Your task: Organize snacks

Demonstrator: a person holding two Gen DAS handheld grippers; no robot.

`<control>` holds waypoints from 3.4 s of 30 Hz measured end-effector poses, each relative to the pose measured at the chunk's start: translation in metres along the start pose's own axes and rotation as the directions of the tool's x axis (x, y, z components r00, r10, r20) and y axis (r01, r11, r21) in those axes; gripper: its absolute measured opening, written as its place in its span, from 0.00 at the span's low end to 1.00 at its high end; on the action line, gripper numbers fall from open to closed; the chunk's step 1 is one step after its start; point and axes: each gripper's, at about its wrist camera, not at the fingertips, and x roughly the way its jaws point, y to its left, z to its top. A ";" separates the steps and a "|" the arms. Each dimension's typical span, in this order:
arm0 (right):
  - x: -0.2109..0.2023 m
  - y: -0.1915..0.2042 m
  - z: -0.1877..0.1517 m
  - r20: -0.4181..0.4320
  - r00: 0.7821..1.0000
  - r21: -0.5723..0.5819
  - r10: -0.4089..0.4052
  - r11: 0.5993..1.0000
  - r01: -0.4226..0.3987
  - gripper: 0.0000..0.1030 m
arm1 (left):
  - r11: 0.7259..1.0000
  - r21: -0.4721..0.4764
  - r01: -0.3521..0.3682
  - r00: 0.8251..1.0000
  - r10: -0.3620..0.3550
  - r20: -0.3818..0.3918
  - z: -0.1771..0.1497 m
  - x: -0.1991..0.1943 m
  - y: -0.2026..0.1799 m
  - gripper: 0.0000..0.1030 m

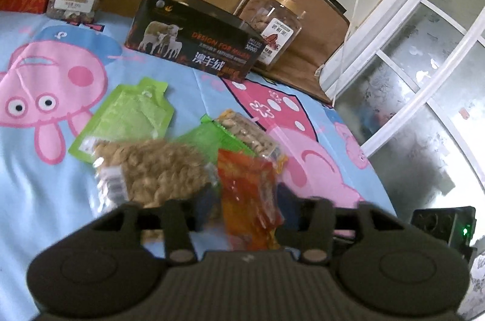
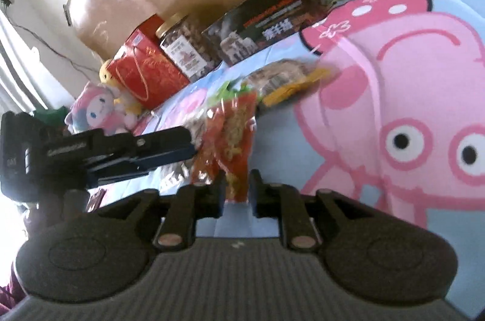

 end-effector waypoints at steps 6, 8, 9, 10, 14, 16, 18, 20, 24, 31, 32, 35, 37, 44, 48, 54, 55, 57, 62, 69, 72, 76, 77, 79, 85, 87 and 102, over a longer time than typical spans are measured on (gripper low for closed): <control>0.002 0.006 0.006 0.002 1.000 -0.070 0.017 0.997 -0.016 0.40 | 1.000 0.030 -0.005 1.000 0.005 0.004 -0.002 0.004 -0.001 0.81; 0.003 0.005 0.005 -0.004 1.000 -0.120 0.024 0.993 -0.025 0.41 | 0.999 0.023 0.024 0.999 -0.023 -0.023 -0.003 0.009 0.002 0.58; 0.003 0.003 0.005 -0.008 1.000 -0.149 0.025 0.988 -0.026 0.39 | 0.999 0.010 0.036 0.999 -0.035 -0.037 -0.005 0.013 0.004 0.50; 0.004 0.007 0.003 -0.010 1.000 -0.180 0.016 0.984 -0.017 0.28 | 0.999 0.011 0.037 0.999 -0.036 -0.033 -0.006 0.013 0.003 0.47; 0.006 0.014 0.000 0.005 1.000 -0.213 -0.022 0.977 0.023 0.12 | 0.998 -0.009 0.057 0.998 -0.057 -0.033 -0.001 0.010 0.003 0.33; 0.003 0.018 0.005 0.025 0.999 -0.220 -0.019 0.975 0.024 0.08 | 0.994 -0.030 0.105 0.994 -0.105 -0.009 0.008 0.003 0.003 0.33; 0.001 0.025 0.011 0.043 0.999 -0.221 0.014 0.975 -0.004 0.07 | 0.989 -0.022 0.144 0.989 -0.143 0.019 0.019 -0.004 -0.003 0.33; -0.001 0.034 0.020 0.069 0.997 -0.245 0.047 0.969 -0.028 0.06 | 0.985 -0.002 0.174 0.984 -0.174 0.037 0.032 -0.008 -0.009 0.33; 0.009 0.053 0.044 0.124 0.990 -0.302 0.070 0.953 -0.029 0.04 | 0.980 0.044 0.193 0.979 -0.195 0.060 0.062 -0.002 -0.020 0.22; 0.022 0.057 0.082 0.195 0.977 -0.335 0.091 0.942 -0.021 0.09 | 0.989 0.020 0.147 0.983 -0.149 0.111 0.101 0.006 -0.006 0.22; 0.020 0.051 0.083 0.188 0.977 -0.325 0.100 0.945 -0.034 0.09 | 0.991 0.020 0.132 0.984 -0.134 0.120 0.099 0.002 0.001 0.22; 0.015 0.033 0.074 0.129 0.986 -0.306 0.101 0.950 -0.057 0.14 | 0.996 0.012 0.086 0.989 -0.087 0.116 0.087 -0.011 0.019 0.26; 0.012 0.026 0.061 0.059 0.993 -0.309 0.104 0.947 -0.081 0.15 | 0.997 -0.004 0.075 0.992 -0.074 0.103 0.073 -0.023 0.033 0.26; 0.018 0.036 0.027 -0.212 0.952 -0.276 0.219 0.922 -0.273 0.35 | 0.996 -0.088 -0.029 0.997 0.035 0.063 0.004 -0.077 0.061 0.39; 0.025 0.042 0.012 -0.290 0.930 -0.244 0.228 0.922 -0.302 0.35 | 0.993 -0.111 -0.026 0.999 0.030 0.028 -0.034 -0.089 0.064 0.41; 0.030 0.036 0.000 -0.332 0.905 -0.109 0.265 0.942 -0.316 0.35 | 0.994 -0.099 -0.054 0.998 0.058 0.035 -0.049 -0.085 0.063 0.65; 0.033 0.039 -0.005 -0.337 0.897 -0.083 0.285 0.940 -0.330 0.35 | 0.995 -0.096 -0.037 0.998 0.041 0.038 -0.050 -0.084 0.063 0.70; 0.038 0.047 -0.014 -0.344 0.889 -0.085 0.302 0.933 -0.349 0.31 | 0.997 -0.080 -0.023 0.999 0.027 0.045 -0.051 -0.080 0.059 0.73; 0.039 0.065 -0.019 -0.322 0.901 -0.139 0.291 0.927 -0.349 0.10 | 0.992 -0.080 -0.100 0.993 0.105 0.060 -0.054 -0.082 0.058 0.43; 0.032 0.081 0.007 -0.216 0.936 -0.193 0.277 0.928 -0.319 0.09 | 0.986 -0.166 0.002 0.993 0.017 0.114 -0.021 -0.082 0.063 0.39; 0.031 0.085 0.029 -0.147 0.948 -0.211 0.282 0.927 -0.309 0.09 | 0.993 -0.116 0.022 0.989 -0.005 0.148 0.009 -0.078 0.050 0.39; 0.031 0.087 0.071 -0.051 0.961 -0.254 0.271 0.927 -0.275 0.09 | 1.000 -0.019 0.023 0.983 -0.019 0.184 0.064 -0.061 0.026 0.40; 0.032 0.086 0.081 -0.032 0.964 -0.263 0.265 0.928 -0.264 0.09 | 1.000 0.004 0.021 0.981 -0.022 0.192 0.079 -0.053 0.021 0.40; 0.038 0.081 0.106 0.014 0.969 -0.271 0.246 0.934 -0.233 0.09 | 0.999 0.036 0.020 0.979 -0.027 0.204 0.111 -0.034 0.016 0.40; 0.073 0.050 0.181 0.136 0.975 -0.257 0.177 0.957 -0.138 0.09 | 0.996 0.087 0.002 0.975 -0.022 0.221 0.195 0.039 0.012 0.40; 0.089 0.034 0.199 0.159 0.976 -0.235 0.147 0.966 -0.107 0.09 | 0.996 0.090 -0.013 0.976 -0.007 0.218 0.213 0.067 0.014 0.41; 0.068 -0.018 0.170 0.167 0.986 -0.210 -0.008 0.977 0.044 0.40 | 0.999 0.036 -0.006 0.989 0.001 0.146 0.177 0.076 0.031 0.42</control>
